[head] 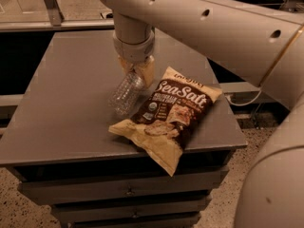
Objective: Move water bottle near brown chip bag
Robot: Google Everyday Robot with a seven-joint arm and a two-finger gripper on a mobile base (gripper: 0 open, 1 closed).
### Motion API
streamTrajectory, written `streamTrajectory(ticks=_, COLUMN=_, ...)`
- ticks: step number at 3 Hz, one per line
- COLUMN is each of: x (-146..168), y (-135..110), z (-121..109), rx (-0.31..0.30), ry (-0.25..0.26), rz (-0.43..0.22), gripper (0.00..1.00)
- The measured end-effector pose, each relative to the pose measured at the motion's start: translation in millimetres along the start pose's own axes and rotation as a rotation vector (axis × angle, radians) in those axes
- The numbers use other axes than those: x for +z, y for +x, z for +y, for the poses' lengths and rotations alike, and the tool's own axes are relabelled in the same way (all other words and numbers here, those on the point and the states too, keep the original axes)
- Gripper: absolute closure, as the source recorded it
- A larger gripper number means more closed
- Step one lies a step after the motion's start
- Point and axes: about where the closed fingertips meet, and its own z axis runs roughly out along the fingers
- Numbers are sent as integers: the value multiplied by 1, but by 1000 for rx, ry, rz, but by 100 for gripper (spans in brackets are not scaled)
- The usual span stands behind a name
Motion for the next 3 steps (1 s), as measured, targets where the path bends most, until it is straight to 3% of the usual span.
streamTrajectory(ticks=2, x=2, y=-6, z=0, rx=-16, ry=-6, rz=-1, gripper=31)
streamTrajectory(ticks=3, x=3, y=-5, z=1, rx=-19, ry=-13, rz=5, gripper=1)
